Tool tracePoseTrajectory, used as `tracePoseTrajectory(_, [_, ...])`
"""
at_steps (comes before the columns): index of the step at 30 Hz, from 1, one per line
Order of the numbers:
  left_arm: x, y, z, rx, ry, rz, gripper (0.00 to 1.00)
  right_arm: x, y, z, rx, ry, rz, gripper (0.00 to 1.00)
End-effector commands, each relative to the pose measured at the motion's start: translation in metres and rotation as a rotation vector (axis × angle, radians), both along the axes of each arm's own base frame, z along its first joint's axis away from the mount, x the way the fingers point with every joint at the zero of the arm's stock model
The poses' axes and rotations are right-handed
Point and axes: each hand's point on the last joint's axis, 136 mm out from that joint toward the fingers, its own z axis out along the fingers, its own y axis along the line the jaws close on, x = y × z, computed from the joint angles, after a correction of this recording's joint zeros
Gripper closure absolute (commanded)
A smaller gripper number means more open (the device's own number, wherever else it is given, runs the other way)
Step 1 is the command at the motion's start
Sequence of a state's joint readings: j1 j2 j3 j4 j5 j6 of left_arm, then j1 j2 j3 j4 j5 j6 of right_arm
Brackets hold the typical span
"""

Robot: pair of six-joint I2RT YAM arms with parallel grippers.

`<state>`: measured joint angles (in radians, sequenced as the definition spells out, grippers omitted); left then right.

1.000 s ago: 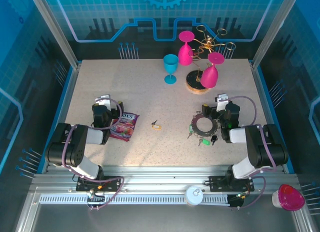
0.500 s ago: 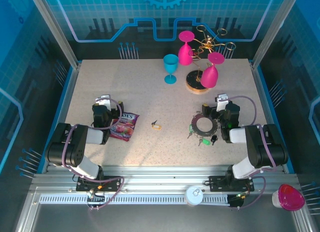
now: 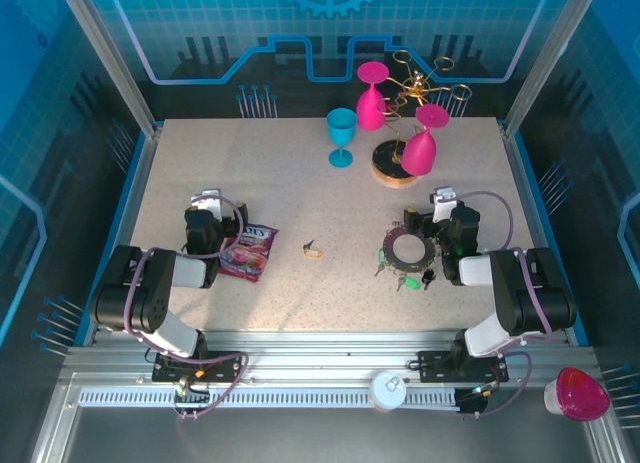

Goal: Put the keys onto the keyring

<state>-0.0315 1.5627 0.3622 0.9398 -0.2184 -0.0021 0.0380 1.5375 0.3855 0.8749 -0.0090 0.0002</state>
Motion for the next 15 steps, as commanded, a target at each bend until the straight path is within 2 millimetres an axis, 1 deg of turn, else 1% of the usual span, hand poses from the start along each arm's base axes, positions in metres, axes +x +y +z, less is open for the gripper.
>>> tracePoseTrajectory(1, [0.003,0.0,0.008,-0.028,-0.024,-0.005,0.01,0.005,-0.001,0.008,0.005,-0.027,0.001,0.0])
tracePoseTrajectory(2, [0.003,0.0,0.009,-0.028,-0.026,-0.007,0.01,0.004,-0.002,0.008,0.003,-0.029,-0.004,0.0])
tracePoseTrajectory(3, [0.002,-0.001,0.012,-0.024,-0.038,-0.01,0.0,0.002,-0.002,0.012,-0.003,-0.045,-0.011,0.0])
tracePoseTrajectory(5, [-0.002,-0.002,0.022,-0.024,-0.051,-0.019,0.01,-0.005,0.002,0.026,-0.021,-0.071,-0.002,0.0])
tracePoseTrajectory(7, [-0.006,0.001,0.037,-0.026,-0.047,0.001,0.01,-0.011,0.004,0.045,-0.047,-0.088,-0.006,0.0])
tracePoseTrajectory(9, [-0.008,0.003,0.059,-0.023,-0.054,0.013,0.01,-0.016,0.005,0.066,-0.062,-0.104,-0.037,0.0])
tracePoseTrajectory(10, [-0.011,0.003,0.07,-0.031,-0.077,0.015,0.01,-0.02,0.007,0.071,-0.052,-0.093,-0.049,0.0])
tracePoseTrajectory(12, [-0.016,0.001,0.092,-0.079,-0.132,0.018,0.0,-0.029,0.01,0.084,0.013,-0.079,-0.076,0.03])
tracePoseTrajectory(15, [-0.024,-0.008,0.108,-0.155,-0.144,-0.021,0.01,-0.045,0.012,0.086,0.16,0.008,-0.14,0.11])
